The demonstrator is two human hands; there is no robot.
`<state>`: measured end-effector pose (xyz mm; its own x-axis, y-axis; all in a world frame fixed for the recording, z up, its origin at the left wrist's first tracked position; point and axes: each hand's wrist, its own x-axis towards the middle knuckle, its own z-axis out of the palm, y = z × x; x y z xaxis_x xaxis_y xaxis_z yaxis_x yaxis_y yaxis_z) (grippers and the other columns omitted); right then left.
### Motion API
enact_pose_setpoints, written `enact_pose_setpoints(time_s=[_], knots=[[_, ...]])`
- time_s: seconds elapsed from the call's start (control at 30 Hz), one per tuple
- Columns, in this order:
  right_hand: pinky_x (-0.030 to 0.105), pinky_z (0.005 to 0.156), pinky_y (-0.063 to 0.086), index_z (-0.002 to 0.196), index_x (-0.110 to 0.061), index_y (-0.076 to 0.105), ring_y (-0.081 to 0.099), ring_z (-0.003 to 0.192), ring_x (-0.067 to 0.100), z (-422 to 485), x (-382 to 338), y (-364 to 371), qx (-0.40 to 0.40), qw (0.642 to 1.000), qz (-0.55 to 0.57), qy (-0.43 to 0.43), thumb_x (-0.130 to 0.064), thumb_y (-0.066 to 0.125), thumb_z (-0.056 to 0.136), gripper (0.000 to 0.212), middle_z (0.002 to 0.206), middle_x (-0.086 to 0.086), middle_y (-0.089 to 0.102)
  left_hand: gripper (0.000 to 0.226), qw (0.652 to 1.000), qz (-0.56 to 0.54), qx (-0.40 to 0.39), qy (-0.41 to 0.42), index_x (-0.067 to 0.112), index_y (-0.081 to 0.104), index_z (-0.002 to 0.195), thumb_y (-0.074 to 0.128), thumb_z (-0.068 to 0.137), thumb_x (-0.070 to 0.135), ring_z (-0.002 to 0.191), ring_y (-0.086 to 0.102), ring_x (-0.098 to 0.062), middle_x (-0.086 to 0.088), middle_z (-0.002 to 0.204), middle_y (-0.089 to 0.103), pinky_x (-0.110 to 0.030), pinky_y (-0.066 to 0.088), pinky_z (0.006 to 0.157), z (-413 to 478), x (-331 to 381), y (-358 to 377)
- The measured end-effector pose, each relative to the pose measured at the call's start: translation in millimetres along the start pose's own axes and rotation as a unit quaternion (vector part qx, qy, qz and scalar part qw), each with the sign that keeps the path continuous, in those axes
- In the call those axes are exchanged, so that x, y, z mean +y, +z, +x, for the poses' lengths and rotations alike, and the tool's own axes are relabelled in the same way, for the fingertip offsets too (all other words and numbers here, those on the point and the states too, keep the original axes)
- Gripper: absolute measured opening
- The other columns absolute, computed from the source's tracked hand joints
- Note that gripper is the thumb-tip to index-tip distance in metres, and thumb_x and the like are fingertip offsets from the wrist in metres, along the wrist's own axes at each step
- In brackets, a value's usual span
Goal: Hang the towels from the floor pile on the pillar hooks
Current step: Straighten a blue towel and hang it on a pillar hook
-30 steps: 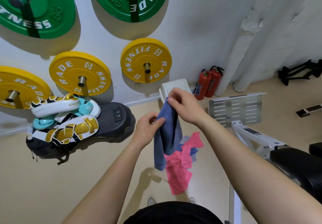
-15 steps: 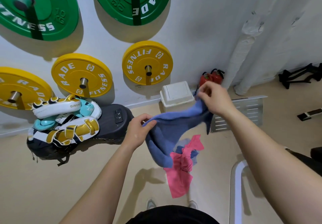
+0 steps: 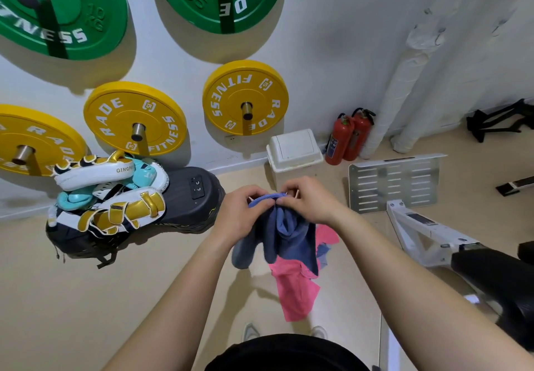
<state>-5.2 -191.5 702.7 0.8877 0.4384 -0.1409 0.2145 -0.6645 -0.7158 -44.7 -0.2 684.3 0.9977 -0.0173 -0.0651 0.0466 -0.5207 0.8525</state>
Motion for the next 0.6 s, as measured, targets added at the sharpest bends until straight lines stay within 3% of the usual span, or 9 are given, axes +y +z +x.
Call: enact_pose_setpoints(time_s=[0.17, 0.37, 0.5, 0.6], knots=[[0.011, 0.059, 0.038, 0.088, -0.025, 0.073, 0.054, 0.062, -0.004, 4.1, -13.1, -32.8, 0.053, 0.998, 0.024, -0.034, -0.025, 0.066, 0.093, 0.008, 0.074, -0.007, 0.067, 0.016, 1.000, 0.006, -0.011, -0.005, 0.027, 0.062, 0.077, 0.068, 0.091, 0.024, 0.062, 0.047, -0.005, 0.015, 0.066, 0.058, -0.021, 0.039, 0.060, -2.3, -19.5, -0.1], [0.027, 0.070, 0.049, 0.092, -0.021, 0.075, 0.065, 0.075, 0.012, 9.4, -6.8, -91.9, 0.197, 0.980, 0.026, -0.029, -0.025, 0.066, 0.092, 0.010, 0.084, -0.003, 0.074, 0.020, 0.996, 0.069, -0.035, -0.031, 0.033, 0.058, 0.075, 0.068, 0.091, 0.026, 0.053, 0.041, -0.005, 0.018, 0.066, 0.057, -0.019, 0.033, 0.055, -9.0, -40.6, 7.1], [0.028, 0.071, 0.047, 0.095, -0.015, 0.075, 0.063, 0.076, 0.017, 6.1, 10.7, -118.7, 0.261, 0.965, 0.031, 0.013, -0.025, 0.065, 0.092, 0.014, 0.082, 0.001, 0.072, 0.012, 0.995, 0.085, -0.026, -0.053, 0.028, 0.065, 0.083, 0.063, 0.094, 0.023, 0.060, 0.050, -0.001, 0.011, 0.070, 0.060, -0.023, 0.035, 0.060, -12.6, -49.5, 6.7], [0.024, 0.071, 0.041, 0.098, -0.014, 0.075, 0.062, 0.078, 0.014, -4.6, 29.2, -119.7, 0.255, 0.964, -0.013, 0.076, -0.021, 0.069, 0.090, 0.012, 0.084, 0.002, 0.072, 0.013, 0.996, 0.070, 0.022, -0.048, 0.027, 0.063, 0.083, 0.057, 0.095, 0.026, 0.071, 0.056, -0.014, 0.006, 0.072, 0.064, -0.031, 0.041, 0.064, -11.6, -50.4, -1.7]])
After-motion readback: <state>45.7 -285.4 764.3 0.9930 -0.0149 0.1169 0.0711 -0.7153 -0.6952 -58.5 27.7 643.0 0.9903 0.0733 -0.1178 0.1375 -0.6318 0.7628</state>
